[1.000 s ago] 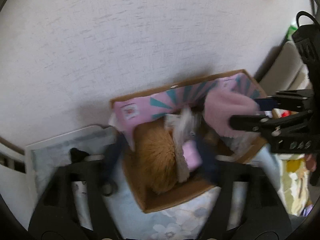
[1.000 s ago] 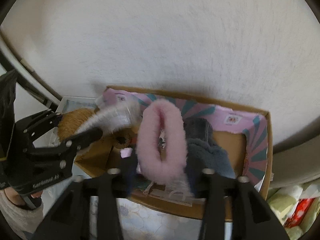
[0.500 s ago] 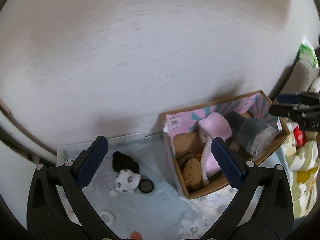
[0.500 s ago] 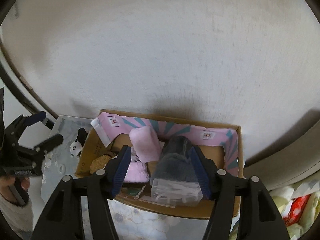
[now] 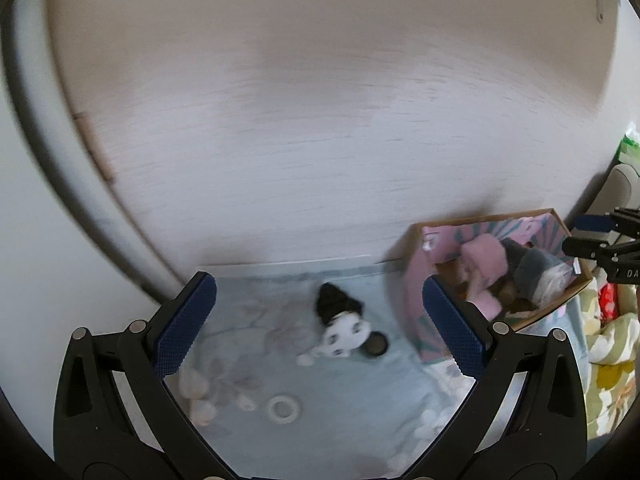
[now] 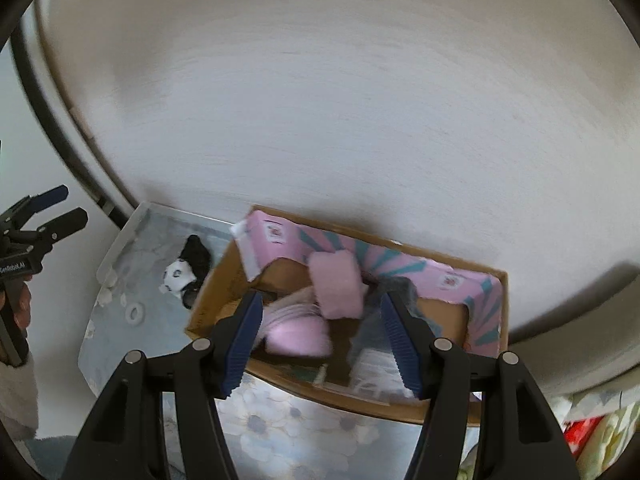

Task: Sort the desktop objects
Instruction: 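Move both tools back over the tray toward the panda and white ring, then grasp the white ring with the left tool while the right tool grasps the panda plush, then carry the white ring and panda plush into the box and release both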

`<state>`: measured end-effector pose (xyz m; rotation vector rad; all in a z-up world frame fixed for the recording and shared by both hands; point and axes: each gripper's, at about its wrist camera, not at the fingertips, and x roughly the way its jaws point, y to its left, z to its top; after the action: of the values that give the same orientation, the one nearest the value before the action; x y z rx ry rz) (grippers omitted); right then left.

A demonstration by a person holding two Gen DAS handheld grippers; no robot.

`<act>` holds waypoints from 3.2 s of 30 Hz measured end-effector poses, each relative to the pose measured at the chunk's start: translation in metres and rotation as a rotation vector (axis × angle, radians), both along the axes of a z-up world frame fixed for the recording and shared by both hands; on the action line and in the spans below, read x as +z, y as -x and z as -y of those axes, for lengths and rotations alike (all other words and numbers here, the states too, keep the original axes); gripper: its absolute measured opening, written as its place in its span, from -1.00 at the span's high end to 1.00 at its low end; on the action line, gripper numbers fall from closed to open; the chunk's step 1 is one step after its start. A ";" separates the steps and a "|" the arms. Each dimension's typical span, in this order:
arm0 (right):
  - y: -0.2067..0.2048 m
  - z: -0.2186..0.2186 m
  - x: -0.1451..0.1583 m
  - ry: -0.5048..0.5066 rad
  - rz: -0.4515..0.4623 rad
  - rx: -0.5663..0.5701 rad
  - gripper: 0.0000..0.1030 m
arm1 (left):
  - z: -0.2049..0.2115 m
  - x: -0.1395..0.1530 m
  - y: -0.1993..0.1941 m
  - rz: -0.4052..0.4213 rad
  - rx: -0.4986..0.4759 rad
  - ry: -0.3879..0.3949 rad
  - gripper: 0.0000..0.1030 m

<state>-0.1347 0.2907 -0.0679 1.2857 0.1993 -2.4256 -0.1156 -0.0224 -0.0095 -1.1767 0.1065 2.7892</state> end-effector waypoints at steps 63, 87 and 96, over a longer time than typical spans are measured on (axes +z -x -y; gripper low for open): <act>-0.008 0.226 -0.171 0.018 -0.064 0.136 0.20 | 0.068 -0.218 -0.051 0.109 -0.115 -0.107 0.16; -0.021 0.220 -0.131 0.099 -0.067 0.155 0.28 | 0.091 -0.175 -0.047 0.102 -0.051 -0.138 0.23; -0.021 0.169 -0.041 0.167 -0.093 0.136 0.28 | 0.063 -0.095 -0.020 0.038 -0.105 -0.119 0.23</act>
<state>-0.1134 0.1213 -0.1093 1.0534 0.1036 -2.3334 -0.0953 -0.0853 -0.1049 -1.1604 -0.0005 2.6412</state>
